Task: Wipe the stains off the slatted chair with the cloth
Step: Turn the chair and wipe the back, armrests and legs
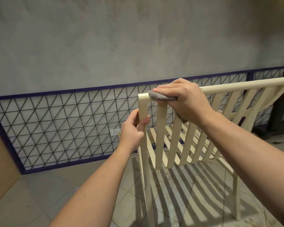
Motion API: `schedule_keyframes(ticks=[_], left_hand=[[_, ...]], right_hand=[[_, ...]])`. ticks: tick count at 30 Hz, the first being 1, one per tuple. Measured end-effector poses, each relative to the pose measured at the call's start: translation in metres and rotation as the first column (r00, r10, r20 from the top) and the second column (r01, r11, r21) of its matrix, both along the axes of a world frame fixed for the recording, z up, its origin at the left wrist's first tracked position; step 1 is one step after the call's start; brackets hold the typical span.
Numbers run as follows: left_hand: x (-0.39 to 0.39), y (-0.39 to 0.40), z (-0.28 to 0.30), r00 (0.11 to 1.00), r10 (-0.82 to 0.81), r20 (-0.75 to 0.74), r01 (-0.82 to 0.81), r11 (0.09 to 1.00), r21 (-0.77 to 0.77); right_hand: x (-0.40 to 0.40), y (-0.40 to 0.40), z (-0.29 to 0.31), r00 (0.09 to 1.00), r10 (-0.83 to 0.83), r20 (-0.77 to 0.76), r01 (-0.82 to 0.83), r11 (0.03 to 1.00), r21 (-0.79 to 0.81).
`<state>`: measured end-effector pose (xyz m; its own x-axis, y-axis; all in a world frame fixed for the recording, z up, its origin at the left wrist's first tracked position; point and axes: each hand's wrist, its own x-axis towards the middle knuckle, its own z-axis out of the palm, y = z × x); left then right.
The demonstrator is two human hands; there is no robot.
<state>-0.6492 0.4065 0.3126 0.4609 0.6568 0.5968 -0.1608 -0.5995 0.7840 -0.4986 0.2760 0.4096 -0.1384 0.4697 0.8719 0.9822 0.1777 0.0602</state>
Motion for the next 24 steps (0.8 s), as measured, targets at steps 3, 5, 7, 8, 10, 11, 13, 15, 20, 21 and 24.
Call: schedule_keyframes(ticks=[3, 5, 7, 8, 10, 11, 13, 15, 20, 21, 24], left_hand=[[-0.001, -0.001, 0.002, 1.000, -0.002, 0.006, 0.002, 1.000, 0.000], [-0.001, -0.002, 0.002, 1.000, -0.011, 0.020, 0.011, 1.000, -0.023], [-0.001, -0.002, 0.002, 1.000, -0.020, 0.022, 0.021, 0.999, -0.040], [-0.002, -0.003, 0.003, 1.000, -0.022, 0.021, 0.023, 0.999, -0.035], [-0.004, -0.002, 0.004, 1.000, -0.023, 0.007, 0.023, 1.000, -0.009], [-0.005, -0.001, 0.005, 1.000, -0.023, -0.006, 0.023, 1.000, 0.002], [-0.006, 0.002, 0.005, 0.999, -0.022, -0.025, 0.022, 1.000, 0.017], [-0.005, 0.001, 0.004, 0.999, -0.009, -0.034, 0.010, 1.000, 0.030], [-0.004, -0.003, 0.005, 0.999, 0.011, -0.046, -0.010, 1.000, 0.030], [-0.008, -0.002, 0.008, 0.997, -0.010, -0.074, 0.012, 0.999, 0.031], [-0.022, -0.003, 0.025, 0.986, -0.118, -0.120, 0.127, 0.990, 0.066]], right_hand=[[-0.013, 0.007, -0.010, 0.983, 0.021, 0.183, -0.051, 0.985, 0.165], [-0.019, 0.017, -0.016, 0.960, 0.024, 0.280, -0.065, 0.988, 0.137], [-0.020, 0.024, -0.016, 0.971, 0.052, 0.233, -0.071, 0.994, 0.077], [-0.018, 0.025, -0.015, 0.980, 0.068, 0.186, -0.081, 0.994, 0.066], [-0.011, 0.023, -0.012, 0.990, 0.066, 0.122, -0.074, 0.995, 0.064], [-0.005, 0.019, -0.012, 0.992, 0.053, 0.114, -0.061, 0.996, 0.066], [0.013, 0.007, -0.018, 0.995, -0.002, 0.101, -0.007, 0.997, 0.081], [0.040, -0.011, -0.024, 0.995, -0.093, 0.034, 0.088, 0.990, 0.113], [0.075, -0.043, -0.026, 0.979, -0.165, -0.118, 0.171, 0.984, 0.043], [0.073, -0.042, -0.026, 0.978, -0.169, -0.125, 0.175, 0.984, 0.036], [0.062, -0.031, -0.026, 0.966, -0.222, -0.134, 0.229, 0.973, 0.038]])
